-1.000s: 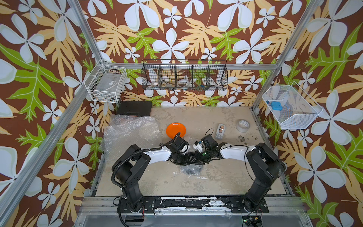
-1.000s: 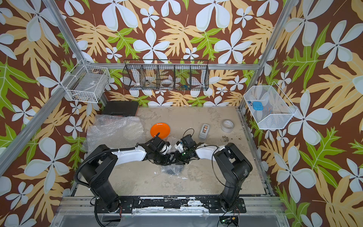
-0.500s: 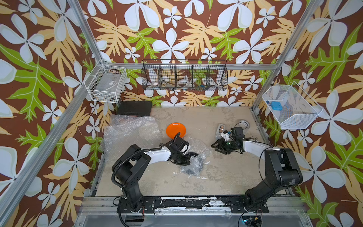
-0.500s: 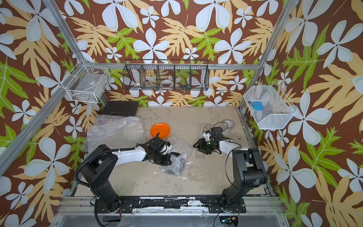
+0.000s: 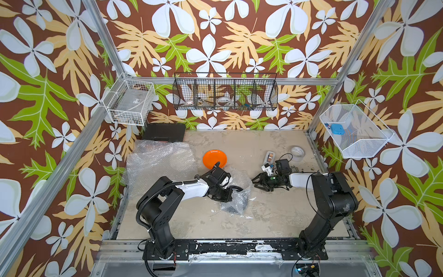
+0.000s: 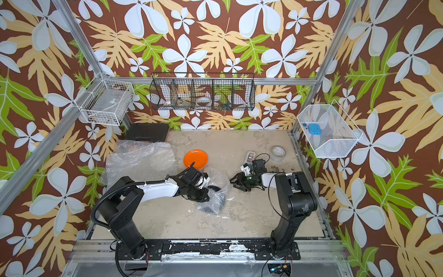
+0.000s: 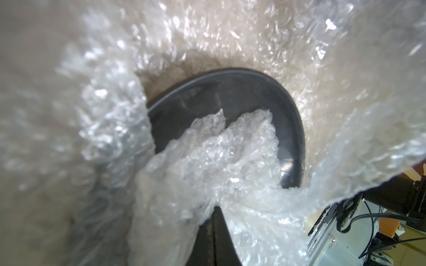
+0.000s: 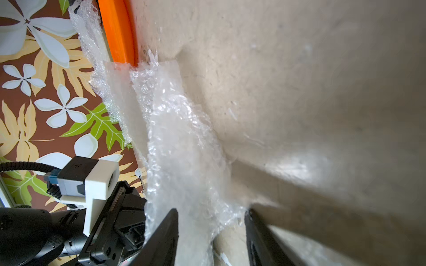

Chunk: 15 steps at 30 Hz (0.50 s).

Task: Wrap dinner plates in bubble wrap
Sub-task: Wrap the plate in the bubble wrap.

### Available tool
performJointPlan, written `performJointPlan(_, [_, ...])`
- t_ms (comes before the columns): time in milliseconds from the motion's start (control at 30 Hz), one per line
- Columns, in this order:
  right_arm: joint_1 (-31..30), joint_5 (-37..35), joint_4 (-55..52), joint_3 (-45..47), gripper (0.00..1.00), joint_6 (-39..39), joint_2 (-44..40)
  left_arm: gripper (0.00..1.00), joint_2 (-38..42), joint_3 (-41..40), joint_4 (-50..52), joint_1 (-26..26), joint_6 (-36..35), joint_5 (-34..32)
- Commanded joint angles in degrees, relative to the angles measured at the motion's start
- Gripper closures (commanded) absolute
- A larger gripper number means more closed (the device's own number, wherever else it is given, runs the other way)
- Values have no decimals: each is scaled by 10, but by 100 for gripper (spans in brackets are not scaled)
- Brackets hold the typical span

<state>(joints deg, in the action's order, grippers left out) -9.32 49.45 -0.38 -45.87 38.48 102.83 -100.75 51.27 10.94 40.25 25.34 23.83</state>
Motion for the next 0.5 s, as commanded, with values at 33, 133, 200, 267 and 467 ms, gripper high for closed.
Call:
performJointPlan(33, [-15,-54,-10,-16,50,23,22,100,-9,-9,70,1,-2,-70])
performJointPlan(133, [-31,-31,32,-31,47,51,32,100,-10,-10,69,1,-1,-70])
performJointPlan(200, [-44,-22,35,-55,45,56,41,100,-11,-10,68,1,-1,-69])
performJointPlan(267, [-56,-13,37,-75,44,63,45,100,-11,-11,68,0,-1,-69])
performJointPlan(467, [-67,39,91,-84,39,107,34,100,-13,-10,67,1,0,-68])
